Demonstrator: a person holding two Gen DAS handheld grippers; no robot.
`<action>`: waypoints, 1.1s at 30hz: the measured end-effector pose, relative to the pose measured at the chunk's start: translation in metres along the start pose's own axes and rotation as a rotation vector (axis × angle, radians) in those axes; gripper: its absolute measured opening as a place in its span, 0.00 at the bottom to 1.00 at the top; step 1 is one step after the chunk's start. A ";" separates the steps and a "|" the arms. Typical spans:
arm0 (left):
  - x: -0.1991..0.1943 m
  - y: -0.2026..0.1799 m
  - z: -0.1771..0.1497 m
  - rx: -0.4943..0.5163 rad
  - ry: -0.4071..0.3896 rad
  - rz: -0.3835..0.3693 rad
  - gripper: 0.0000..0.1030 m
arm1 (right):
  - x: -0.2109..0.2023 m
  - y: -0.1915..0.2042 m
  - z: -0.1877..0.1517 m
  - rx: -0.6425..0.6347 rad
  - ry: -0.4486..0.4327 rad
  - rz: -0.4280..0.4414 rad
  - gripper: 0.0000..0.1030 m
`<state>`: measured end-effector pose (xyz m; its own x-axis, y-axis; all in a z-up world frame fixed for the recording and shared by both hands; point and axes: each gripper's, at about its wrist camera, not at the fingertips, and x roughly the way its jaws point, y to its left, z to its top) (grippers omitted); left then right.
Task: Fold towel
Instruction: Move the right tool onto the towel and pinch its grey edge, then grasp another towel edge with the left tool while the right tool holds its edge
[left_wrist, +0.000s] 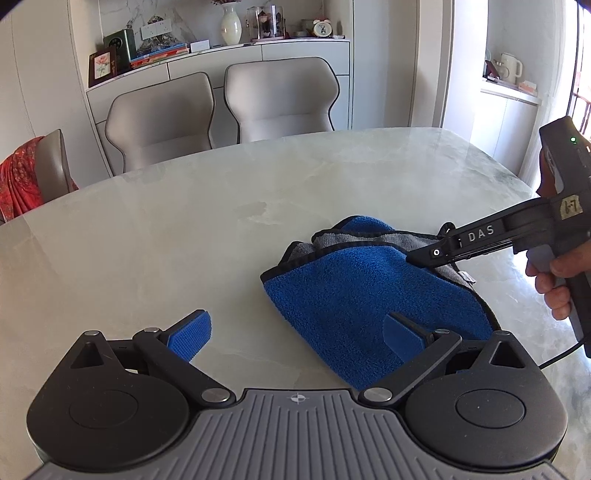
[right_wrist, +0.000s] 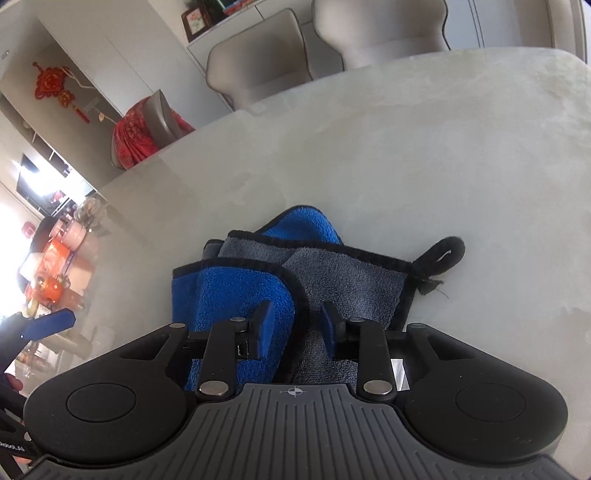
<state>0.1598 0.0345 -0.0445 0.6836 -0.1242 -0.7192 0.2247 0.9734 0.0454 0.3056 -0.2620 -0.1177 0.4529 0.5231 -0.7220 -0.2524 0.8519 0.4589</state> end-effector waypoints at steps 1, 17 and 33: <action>0.000 0.000 0.000 -0.003 0.001 0.000 0.99 | 0.001 -0.001 -0.001 0.008 0.003 0.006 0.29; -0.023 0.005 -0.001 -0.068 -0.018 -0.096 0.99 | -0.034 0.036 -0.026 -0.108 -0.001 0.294 0.08; -0.005 0.024 -0.004 -0.311 0.096 -0.294 0.89 | -0.044 0.077 -0.068 -0.336 0.111 0.324 0.09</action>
<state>0.1587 0.0589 -0.0424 0.5510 -0.4005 -0.7321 0.1702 0.9128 -0.3712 0.2087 -0.2178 -0.0862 0.2156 0.7473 -0.6286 -0.6367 0.5957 0.4898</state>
